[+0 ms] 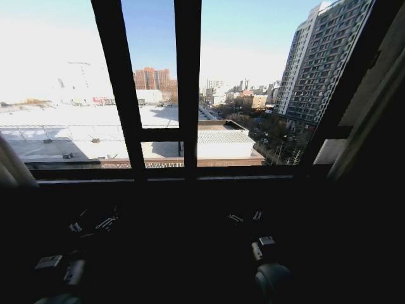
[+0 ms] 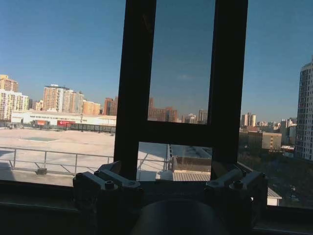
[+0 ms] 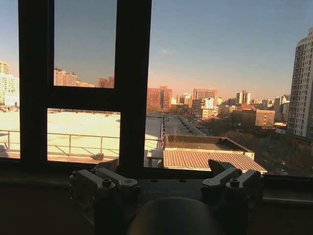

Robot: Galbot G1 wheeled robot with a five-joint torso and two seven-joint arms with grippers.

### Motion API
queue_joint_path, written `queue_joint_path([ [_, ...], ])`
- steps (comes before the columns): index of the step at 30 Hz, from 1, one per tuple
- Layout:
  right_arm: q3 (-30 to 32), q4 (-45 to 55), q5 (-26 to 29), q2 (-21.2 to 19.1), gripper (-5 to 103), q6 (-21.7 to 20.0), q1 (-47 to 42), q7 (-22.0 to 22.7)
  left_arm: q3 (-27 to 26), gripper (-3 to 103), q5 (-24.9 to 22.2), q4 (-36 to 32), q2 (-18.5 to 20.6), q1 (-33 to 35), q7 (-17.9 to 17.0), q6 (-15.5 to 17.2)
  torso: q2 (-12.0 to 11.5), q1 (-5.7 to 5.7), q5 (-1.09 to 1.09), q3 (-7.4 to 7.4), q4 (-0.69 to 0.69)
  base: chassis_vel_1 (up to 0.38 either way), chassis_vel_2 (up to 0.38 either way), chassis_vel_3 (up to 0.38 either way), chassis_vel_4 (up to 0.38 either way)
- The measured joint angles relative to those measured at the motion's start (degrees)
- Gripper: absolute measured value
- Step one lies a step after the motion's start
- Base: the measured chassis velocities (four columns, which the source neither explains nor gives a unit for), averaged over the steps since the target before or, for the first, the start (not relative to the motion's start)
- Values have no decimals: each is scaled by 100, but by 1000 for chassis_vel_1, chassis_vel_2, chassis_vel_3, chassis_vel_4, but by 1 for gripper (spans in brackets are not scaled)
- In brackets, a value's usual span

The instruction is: Open the curtains by pulling them apart, changing their state from closed to fully open.

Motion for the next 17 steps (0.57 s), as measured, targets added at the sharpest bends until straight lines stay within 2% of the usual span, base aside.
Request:
queue_joint_path([
  [4,100,60,245,-55,100,-354,171,-101,-32,100,-12,30,28,11,39,-93,2,-5,3,-2,0,0,0,0,0],
  [17,239,139,263,-173,100,-495,333,-76,-126,100,-186,-60,48,142,39,-41,3,-6,2,-2,0,0,0,0,0],
])
